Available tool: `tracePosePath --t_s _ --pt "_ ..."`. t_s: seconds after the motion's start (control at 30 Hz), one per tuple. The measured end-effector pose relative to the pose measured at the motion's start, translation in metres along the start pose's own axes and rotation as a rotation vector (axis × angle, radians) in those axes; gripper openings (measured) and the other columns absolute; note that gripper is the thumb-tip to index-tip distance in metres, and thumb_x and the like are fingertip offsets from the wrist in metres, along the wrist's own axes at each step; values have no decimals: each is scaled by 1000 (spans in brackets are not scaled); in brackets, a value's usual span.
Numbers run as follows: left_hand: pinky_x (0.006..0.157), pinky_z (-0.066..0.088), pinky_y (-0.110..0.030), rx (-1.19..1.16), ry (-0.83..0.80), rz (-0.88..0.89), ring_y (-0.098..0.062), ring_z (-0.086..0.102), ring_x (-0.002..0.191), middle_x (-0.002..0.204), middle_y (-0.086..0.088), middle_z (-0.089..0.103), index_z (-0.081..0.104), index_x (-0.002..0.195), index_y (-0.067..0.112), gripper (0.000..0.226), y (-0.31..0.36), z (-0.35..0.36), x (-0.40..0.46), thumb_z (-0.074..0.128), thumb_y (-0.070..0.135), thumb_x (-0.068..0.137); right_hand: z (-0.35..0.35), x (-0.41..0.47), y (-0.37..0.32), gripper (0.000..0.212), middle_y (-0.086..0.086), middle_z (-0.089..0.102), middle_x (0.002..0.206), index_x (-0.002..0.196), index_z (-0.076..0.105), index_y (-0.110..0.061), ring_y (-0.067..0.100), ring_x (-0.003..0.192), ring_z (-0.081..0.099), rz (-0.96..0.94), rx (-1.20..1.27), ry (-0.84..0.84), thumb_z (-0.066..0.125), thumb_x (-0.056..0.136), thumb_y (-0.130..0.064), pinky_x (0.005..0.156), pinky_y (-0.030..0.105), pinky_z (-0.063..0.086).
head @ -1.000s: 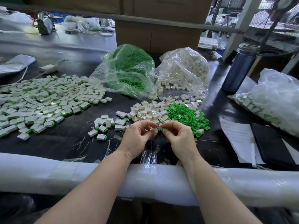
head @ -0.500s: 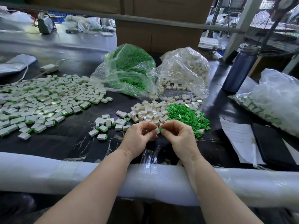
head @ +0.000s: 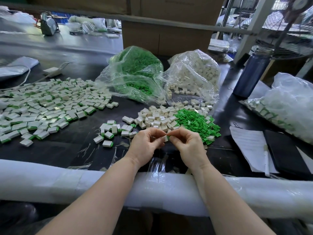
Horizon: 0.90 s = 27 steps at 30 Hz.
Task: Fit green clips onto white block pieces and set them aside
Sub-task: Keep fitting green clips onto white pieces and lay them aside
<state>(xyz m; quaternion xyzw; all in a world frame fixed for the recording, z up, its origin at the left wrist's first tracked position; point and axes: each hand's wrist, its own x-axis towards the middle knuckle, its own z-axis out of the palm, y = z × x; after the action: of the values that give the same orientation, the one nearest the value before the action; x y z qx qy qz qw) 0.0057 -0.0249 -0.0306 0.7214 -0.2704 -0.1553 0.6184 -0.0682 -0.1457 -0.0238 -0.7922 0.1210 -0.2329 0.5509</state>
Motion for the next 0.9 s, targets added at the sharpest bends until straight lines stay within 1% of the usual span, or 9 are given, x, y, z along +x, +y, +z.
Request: tracePosePath --t_s 0.13,0.2,0.27,0.37,0.53,0.6,0.7,0.8,0.9 --pt "73 56 -24 19 9 6 -13 65 72 79 2 66 66 81 25 21 -1 1 0 64 4 84 0 0 0 12 2 66 79 83 68 -4 11 77 62 10 -14 27 63 81 7 77 19 51" --pt "75 56 -25 35 12 11 -14 65 74 80 2 67 67 80 26 23 -1 1 0 64 4 84 -1 0 0 12 3 65 78 83 67 -3 11 74 61 16 -13 29 64 80 8 74 18 51" --pt "74 55 -24 41 15 16 -13 65 73 80 2 67 67 79 27 24 0 1 0 64 3 84 -1 0 0 14 1 64 75 82 65 -4 7 69 59 19 -12 27 64 79 10 70 15 49" --pt "69 53 -17 46 9 13 -6 61 65 76 3 66 67 78 26 26 1 1 -2 64 1 84 -1 0 -1 17 0 62 71 78 63 -6 1 62 58 40 16 16 64 78 12 63 13 48" --pt "63 47 -11 62 -15 14 3 57 58 71 5 62 67 77 23 25 3 1 -4 63 -1 83 -3 0 0 26 6 60 69 70 59 -13 13 63 54 53 3 5 66 75 12 61 24 48" --pt "63 46 -10 79 -15 19 1 56 58 71 5 61 68 79 18 22 4 1 -4 63 -2 83 -3 0 -1 28 4 59 66 67 58 -14 11 60 53 61 4 -8 66 74 12 59 22 47" --pt "67 47 -12 89 -13 12 -7 56 64 74 2 61 69 83 13 18 4 1 -3 63 -4 82 -3 1 -1 30 2 58 64 65 58 -14 8 57 52 65 -7 -26 66 73 13 57 18 44" --pt "72 47 -14 103 -19 10 -8 57 69 77 2 60 69 83 15 19 4 2 -3 65 -3 81 -3 2 -1 31 1 58 63 64 58 -14 8 58 52 69 -14 -41 66 73 15 57 15 44" --pt "77 46 -19 140 -29 18 -10 57 73 78 2 60 69 82 18 20 5 1 -3 66 -1 81 -4 2 -1 32 1 58 64 63 58 -14 10 60 54 72 -12 -54 66 72 15 60 18 47"
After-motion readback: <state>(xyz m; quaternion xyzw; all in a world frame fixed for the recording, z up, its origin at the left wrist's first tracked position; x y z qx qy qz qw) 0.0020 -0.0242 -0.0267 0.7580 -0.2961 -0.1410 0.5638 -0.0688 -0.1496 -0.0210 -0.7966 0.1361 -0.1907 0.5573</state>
